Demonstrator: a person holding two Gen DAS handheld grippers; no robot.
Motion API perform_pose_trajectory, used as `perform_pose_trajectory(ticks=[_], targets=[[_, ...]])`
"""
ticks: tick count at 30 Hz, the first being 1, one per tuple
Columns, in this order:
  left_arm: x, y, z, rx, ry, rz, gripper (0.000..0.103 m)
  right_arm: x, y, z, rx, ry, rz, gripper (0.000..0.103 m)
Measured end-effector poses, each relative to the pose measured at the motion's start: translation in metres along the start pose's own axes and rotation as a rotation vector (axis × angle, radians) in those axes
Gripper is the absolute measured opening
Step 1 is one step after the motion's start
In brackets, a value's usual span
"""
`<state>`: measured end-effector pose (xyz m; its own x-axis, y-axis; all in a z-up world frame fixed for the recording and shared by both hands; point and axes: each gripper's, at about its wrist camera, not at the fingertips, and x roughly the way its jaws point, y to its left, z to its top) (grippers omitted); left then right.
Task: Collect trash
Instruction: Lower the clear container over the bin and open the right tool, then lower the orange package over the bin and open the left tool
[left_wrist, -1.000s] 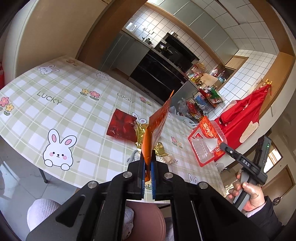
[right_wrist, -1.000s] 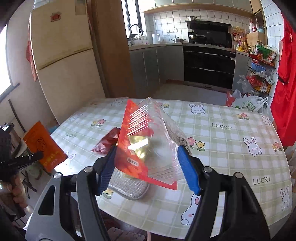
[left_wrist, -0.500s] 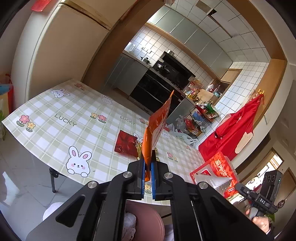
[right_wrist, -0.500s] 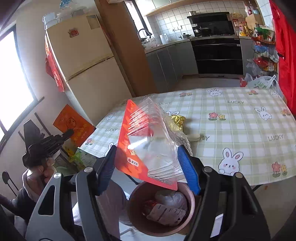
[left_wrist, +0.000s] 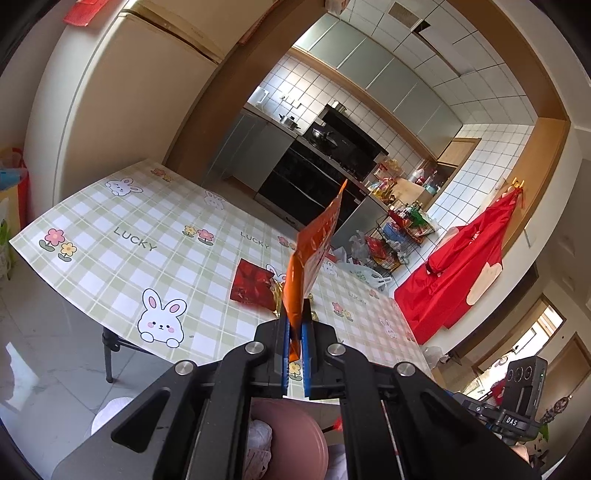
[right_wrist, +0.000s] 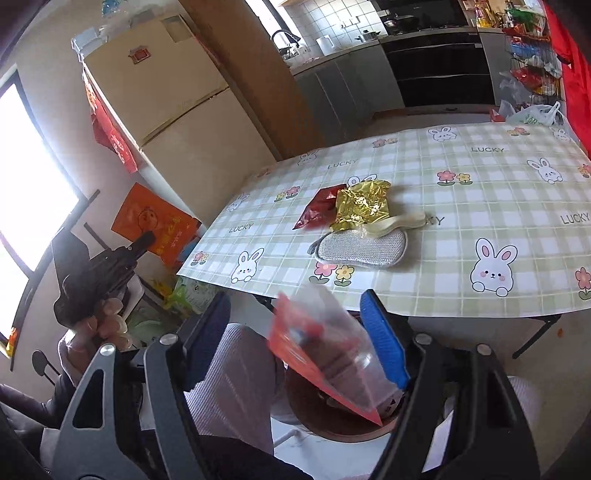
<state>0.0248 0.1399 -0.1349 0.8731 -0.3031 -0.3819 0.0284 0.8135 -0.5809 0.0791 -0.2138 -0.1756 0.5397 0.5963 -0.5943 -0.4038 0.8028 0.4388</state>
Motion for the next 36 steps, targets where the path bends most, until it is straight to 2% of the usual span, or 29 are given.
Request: perform_pose_trajectory(ticks=[3,4,6,8,14,16,21,26,33,34,35,36], targets=[[0.007,-0.001,-0.002,0.004,0.016,-0.001,0.005,0.002,-0.002,0.003,0.003,-0.006,-0.014,0.082],[0.009,-0.001,-0.003,0.007,0.022,-0.002,0.005,0.001,-0.002,0.005,-0.004,-0.016,-0.029,0.083],[0.014,-0.002,-0.005,0.012,0.036,-0.004,0.005,-0.001,-0.003,0.01,-0.026,-0.037,-0.07,0.095],[0.019,-0.004,-0.008,0.015,0.051,-0.01,0.005,-0.005,-0.004,0.014,-0.05,-0.068,-0.119,0.097],[0.035,-0.019,-0.019,0.052,0.113,-0.046,0.005,-0.017,-0.007,0.026,-0.115,-0.166,-0.284,0.097],[0.04,-0.026,-0.025,0.067,0.141,-0.065,0.005,-0.022,-0.009,0.028,-0.127,-0.194,-0.312,0.097],[0.055,-0.045,-0.04,0.109,0.218,-0.109,0.005,-0.028,-0.016,0.029,-0.126,-0.224,-0.342,0.097],[0.074,-0.054,-0.061,0.123,0.328,-0.134,0.005,-0.031,-0.025,0.026,-0.111,-0.232,-0.377,0.097],[0.086,-0.061,-0.078,0.151,0.398,-0.139,0.006,-0.032,-0.031,0.023,-0.097,-0.237,-0.387,0.097],[0.087,-0.061,-0.079,0.148,0.406,-0.143,0.007,-0.031,-0.031,0.023,-0.095,-0.237,-0.385,0.097],[0.088,-0.06,-0.079,0.14,0.412,-0.151,0.018,-0.031,-0.031,0.022,-0.095,-0.235,-0.384,0.097],[0.089,-0.059,-0.079,0.124,0.411,-0.155,0.042,-0.03,-0.031,0.022,-0.095,-0.234,-0.385,0.097]])
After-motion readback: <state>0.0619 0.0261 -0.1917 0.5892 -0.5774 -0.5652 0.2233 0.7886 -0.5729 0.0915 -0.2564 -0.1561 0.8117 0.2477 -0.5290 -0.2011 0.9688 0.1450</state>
